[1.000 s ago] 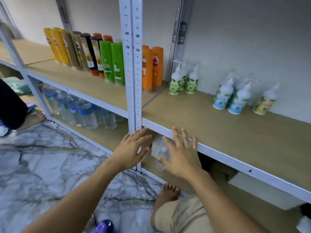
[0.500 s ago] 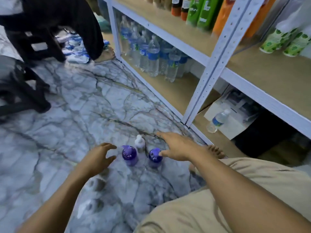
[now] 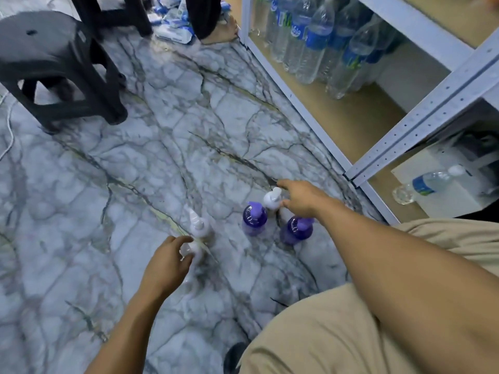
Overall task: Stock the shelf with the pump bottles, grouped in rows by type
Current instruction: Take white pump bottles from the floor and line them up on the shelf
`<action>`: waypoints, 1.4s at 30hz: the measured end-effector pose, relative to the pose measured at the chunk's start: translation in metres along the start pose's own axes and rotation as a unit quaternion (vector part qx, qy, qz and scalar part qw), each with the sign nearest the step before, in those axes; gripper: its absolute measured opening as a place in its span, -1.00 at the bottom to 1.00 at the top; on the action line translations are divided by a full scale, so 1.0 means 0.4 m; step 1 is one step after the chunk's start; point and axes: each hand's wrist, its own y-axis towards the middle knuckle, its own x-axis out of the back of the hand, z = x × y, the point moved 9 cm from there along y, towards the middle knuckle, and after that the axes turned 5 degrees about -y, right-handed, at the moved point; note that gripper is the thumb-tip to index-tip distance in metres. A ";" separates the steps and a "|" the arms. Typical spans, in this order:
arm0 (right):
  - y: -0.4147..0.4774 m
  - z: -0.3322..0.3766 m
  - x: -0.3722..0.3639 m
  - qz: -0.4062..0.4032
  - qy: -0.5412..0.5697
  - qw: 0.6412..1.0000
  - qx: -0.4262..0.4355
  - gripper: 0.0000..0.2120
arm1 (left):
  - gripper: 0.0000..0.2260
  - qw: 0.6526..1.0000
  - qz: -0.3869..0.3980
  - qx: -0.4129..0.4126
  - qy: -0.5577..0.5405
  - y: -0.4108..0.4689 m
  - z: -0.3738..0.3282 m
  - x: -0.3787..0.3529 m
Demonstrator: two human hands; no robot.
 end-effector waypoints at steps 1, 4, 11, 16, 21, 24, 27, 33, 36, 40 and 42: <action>0.020 -0.005 -0.011 0.009 -0.005 1.000 -0.004 -0.48 | -0.73 1.000 -0.009 0.007 -0.009 -0.001 0.000 -0.002; 0.052 -0.011 -0.027 0.022 -0.007 1.000 -0.016 -0.52 | -0.73 0.999 -0.037 0.028 -0.026 -0.002 0.004 -0.009; 0.124 -0.015 -0.056 0.026 0.063 0.997 -0.020 -0.49 | -0.75 0.993 -0.080 0.065 -0.061 -0.009 -0.006 -0.013; 0.138 -0.002 -0.070 0.037 0.234 0.968 -0.087 -0.77 | -0.72 0.998 -0.031 0.030 -0.047 -0.011 -0.033 -0.033; 0.132 0.009 -0.089 0.049 0.257 0.958 -0.119 -0.84 | -0.68 0.998 0.004 0.011 -0.054 -0.015 -0.077 -0.067; 0.090 0.008 -0.043 -0.018 0.158 0.978 -0.135 -0.83 | -0.70 0.999 0.005 0.031 -0.033 -0.019 -0.080 -0.076; 0.050 0.047 0.018 -0.057 0.057 0.995 -0.064 -0.86 | -0.72 0.999 0.028 0.017 -0.004 -0.036 -0.113 -0.084; -0.086 0.038 0.132 -0.099 0.010 0.995 0.005 -0.75 | -0.74 0.996 0.061 -0.053 0.045 -0.051 -0.244 -0.061; -0.176 0.007 0.200 -0.145 0.027 0.989 0.027 -0.73 | -0.75 0.991 0.073 -0.096 0.054 -0.050 -0.348 -0.039; -0.318 -0.057 0.308 -0.218 0.057 0.974 0.029 -0.80 | -0.76 0.980 0.072 -0.170 0.073 -0.068 -0.520 -0.001; -0.382 -0.098 0.346 -0.249 0.085 0.965 0.019 -0.89 | -0.78 0.973 0.068 -0.202 0.085 -0.066 -0.598 0.009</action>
